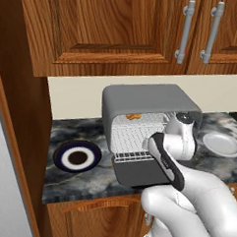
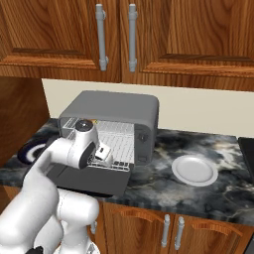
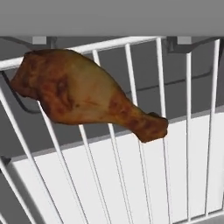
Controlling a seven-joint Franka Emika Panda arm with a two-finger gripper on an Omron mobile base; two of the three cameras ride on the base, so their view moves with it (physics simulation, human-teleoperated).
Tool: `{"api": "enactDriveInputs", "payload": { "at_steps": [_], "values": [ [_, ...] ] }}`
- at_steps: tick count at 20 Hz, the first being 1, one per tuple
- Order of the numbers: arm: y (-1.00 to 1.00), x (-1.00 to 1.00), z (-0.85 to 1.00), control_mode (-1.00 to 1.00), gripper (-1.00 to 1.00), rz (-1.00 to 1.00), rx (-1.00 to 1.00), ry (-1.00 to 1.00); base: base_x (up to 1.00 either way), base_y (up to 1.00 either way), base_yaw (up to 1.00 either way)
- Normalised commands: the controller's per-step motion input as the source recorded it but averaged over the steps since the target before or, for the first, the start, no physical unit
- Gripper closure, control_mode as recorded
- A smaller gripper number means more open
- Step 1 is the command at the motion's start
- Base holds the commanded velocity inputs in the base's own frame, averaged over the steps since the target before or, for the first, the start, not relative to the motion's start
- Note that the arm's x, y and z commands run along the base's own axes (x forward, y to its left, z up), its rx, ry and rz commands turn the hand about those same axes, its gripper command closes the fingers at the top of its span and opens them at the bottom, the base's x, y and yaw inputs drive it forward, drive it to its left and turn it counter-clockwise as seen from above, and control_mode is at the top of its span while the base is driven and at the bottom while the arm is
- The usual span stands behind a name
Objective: Open the toaster oven door. Place the bread on the top rack in the toaster oven and place the chicken drumstick on the bottom rack.
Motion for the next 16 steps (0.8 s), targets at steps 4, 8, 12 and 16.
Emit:
{"api": "enactDriveInputs", "payload": {
  "at_steps": [4,8,12,16],
  "values": [
    [0.00,0.03,-0.08,-1.00,-1.00,0.10,-0.02,-0.26,0.00,0.00,0.00],
    [0.00,0.26,-0.16,-1.00,-1.00,0.08,-0.02,-0.25,0.00,0.00,0.00],
    [0.00,-0.66,0.02,-1.00,-1.00,0.13,0.00,-0.21,0.00,0.00,0.00],
    [0.01,-1.00,0.22,-1.00,-1.00,0.03,0.00,-0.01,0.00,0.00,0.00]
  ]
}}
